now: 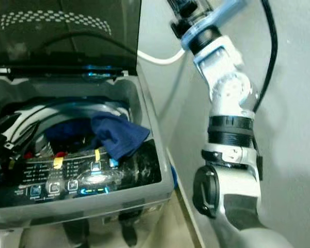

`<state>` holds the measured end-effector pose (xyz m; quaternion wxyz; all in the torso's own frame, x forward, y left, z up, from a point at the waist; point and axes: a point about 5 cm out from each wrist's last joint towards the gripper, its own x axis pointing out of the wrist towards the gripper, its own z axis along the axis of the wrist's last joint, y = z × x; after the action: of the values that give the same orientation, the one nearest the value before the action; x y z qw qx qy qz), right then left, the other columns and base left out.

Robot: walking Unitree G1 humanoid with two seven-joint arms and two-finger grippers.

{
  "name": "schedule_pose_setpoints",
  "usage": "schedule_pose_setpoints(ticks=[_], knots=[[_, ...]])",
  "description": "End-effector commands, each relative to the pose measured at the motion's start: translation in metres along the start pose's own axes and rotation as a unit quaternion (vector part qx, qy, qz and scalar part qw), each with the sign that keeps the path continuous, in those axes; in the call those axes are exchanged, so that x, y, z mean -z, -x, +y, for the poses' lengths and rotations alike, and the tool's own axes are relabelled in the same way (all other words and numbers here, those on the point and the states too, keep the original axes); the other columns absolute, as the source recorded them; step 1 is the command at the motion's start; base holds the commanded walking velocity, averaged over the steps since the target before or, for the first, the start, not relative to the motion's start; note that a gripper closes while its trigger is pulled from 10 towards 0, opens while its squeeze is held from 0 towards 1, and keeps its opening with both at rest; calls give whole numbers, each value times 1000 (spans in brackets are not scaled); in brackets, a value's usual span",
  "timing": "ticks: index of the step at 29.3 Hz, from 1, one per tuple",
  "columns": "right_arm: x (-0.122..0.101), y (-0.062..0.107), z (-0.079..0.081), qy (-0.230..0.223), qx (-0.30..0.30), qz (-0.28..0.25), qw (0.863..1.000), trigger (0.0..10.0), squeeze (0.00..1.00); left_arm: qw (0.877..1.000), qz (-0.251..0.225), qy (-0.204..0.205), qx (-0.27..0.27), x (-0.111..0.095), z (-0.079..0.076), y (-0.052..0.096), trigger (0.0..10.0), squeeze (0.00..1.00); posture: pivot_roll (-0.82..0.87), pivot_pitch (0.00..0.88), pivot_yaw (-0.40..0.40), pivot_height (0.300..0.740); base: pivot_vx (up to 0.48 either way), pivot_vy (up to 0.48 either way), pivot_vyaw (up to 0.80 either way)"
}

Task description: Clothes washing

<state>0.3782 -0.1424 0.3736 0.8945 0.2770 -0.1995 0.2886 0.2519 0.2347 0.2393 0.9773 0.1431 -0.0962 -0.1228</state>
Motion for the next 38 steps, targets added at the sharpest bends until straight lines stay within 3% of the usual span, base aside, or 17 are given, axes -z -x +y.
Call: schedule_pose_setpoints(ticks=[1, 5, 6, 8, 9, 11, 14, 16, 19, 20, 23, 24, 26, 27, 29, 37, 38], knots=[[7, 3, -11, -8, 35, 13, 999, 10000, 0, 1000, 5, -3, 5, 3, -1, -1, 10000, 0, 111, 52, -40, 740, 0, 0, 0], [26, 20, -21, 137, 32, 109, 984, 10000, 0, 1000, 4, -3, 7, 3, 0, -3, 10000, 0, 111, 52, -40, 740, 0, 0, 0], [39, 30, -17, 183, -33, 170, 968, 10000, 0, 1000, 6, -2, 15, 3, -1, -3, 10000, 0, 108, 57, -27, 740, 0, 0, 0], [56, 46, -13, 223, -116, 247, 936, 10000, 0, 1000, 10, -2, 29, 4, -4, -4, 10000, 0, 108, 57, -27, 740, 0, 0, 0], [59, 53, -13, 223, -140, 268, 927, 10000, 0, 999, 14, -7, 36, 5, -5, -3, 10000, 0, 108, 57, -27, 740, 0, 0, 0], [59, 57, -13, 206, -153, 275, 927, 10000, 0, 999, 18, -13, 39, 6, -6, -3, 10000, 0, 105, 60, -17, 740, 0, 0, 0], [54, 67, -11, 198, -208, 284, 915, 10000, 0, 999, 21, -16, 30, 7, -3, -2, 10000, 0, 105, 62, -14, 740, 0, 0, 0], [48, 76, -13, 209, -256, 296, 896, 10000, 0, 999, 19, -16, 23, 7, 0, -3, 10000, 0, 106, 63, -15, 740, 0, 0, 0], [36, 92, -13, 156, -333, 309, 877, 10000, 0, 999, 17, -16, 23, 6, 1, -2, 10000, 0, 106, 65, -18, 740, 0, 0, 0], [36, 92, -13, 156, -333, 309, 877, 10000, 0, 999, 17, -16, 23, 6, 1, -2, 10000, 0, 106, 65, -18, 740, 0, 0, 0], [42, 114, -16, 171, -404, 372, 818, 10000, 0, 999, 17, -16, 22, 7, 1, -2, 10000, 0, 108, 65, -21, 740, 0, 0, 0], [42, 114, -16, 171, -404, 372, 818, 10000, 0, 999, 17, -16, 22, 7, 1, -2, 10000, 0, 108, 65, -21, 740, 0, 0, 0], [62, 127, -26, 214, -418, 459, 754, 10000, 0, 999, 18, -16, 22, 7, 0, -2, 10000, 0, 109, 64, -28, 740, 0, 0, 0], [62, 127, -26, 214, -418, 459, 754, 10000, 0, 999, 18, -16, 22, 7, 0, -2, 10000, 0, 109, 64, -28, 740, 0, 0, 0], [76, 129, -28, 230, -423, 485, 730, 10000, 0, 999, 18, -17, 22, 7, 0, -2, 10000, 0, 109, 64, -28, 740, 0, 0, 0], [103, 118, -13, 226, -450, 463, 729, 10000, 0, 1000, 16, -16, 18, 7, 0, 0, 10000, 0, 114, 64, -35, 740, 0, 0, 0], [113, 112, -9, 242, -453, 453, 728, 10000, 0, 1000, 16, -17, 17, 8, 0, 0, 10000, 0, 114, 63, -45, 740, 0, 0, 0]])
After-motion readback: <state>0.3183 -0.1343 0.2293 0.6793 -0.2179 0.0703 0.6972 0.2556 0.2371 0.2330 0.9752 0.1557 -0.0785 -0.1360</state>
